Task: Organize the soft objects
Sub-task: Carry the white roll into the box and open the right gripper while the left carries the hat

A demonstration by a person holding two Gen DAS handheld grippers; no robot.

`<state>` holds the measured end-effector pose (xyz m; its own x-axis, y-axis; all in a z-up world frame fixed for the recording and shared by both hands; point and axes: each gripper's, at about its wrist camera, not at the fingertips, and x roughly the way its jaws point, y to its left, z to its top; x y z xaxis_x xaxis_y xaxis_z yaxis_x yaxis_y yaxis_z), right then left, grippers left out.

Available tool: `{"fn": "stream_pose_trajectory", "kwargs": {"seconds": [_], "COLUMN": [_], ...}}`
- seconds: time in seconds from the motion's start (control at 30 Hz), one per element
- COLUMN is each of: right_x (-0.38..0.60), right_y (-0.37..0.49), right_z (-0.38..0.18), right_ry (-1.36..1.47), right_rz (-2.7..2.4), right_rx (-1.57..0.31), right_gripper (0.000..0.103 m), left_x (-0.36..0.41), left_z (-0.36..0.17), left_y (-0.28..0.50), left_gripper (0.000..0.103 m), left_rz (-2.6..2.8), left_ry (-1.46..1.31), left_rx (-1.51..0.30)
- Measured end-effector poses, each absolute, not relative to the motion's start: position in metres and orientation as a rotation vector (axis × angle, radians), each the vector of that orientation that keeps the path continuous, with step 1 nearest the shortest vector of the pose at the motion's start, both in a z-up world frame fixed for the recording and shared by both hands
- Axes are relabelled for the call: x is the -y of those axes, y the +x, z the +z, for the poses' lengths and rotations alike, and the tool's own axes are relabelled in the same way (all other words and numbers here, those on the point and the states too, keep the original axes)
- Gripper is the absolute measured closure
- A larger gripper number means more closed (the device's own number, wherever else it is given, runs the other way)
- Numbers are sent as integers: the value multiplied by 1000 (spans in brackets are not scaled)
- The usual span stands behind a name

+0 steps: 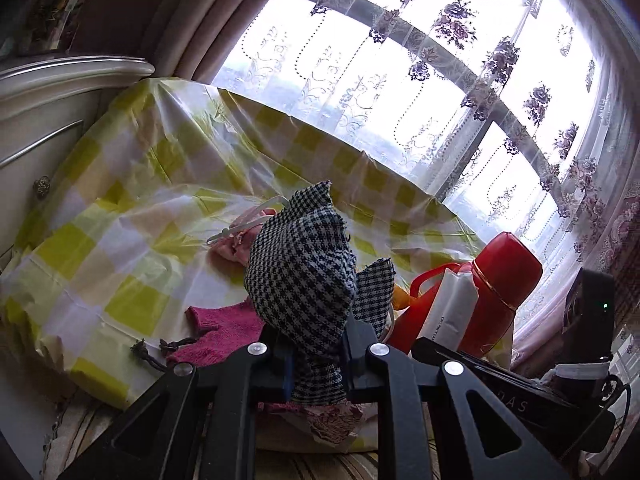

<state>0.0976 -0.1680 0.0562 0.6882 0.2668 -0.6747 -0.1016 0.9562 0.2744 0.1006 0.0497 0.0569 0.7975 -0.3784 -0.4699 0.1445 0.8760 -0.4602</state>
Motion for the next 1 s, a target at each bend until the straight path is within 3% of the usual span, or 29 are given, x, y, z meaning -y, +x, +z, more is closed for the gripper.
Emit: {"fn": "stream_pose_trajectory", "kwargs": {"seconds": [0.67, 1.0], "right_x": [313, 401], "right_y": [-3, -59], "right_z": [74, 64], "right_ry": [282, 281], "right_rz": [-39, -221], "right_rx": [-752, -823], "right_gripper": [55, 55], "left_x": [94, 177], "left_z": [83, 92], "left_y": [38, 15], "left_gripper": [85, 85], "left_rz": [-655, -858], "left_ry": [-288, -224], "left_rx": [-646, -689]}}
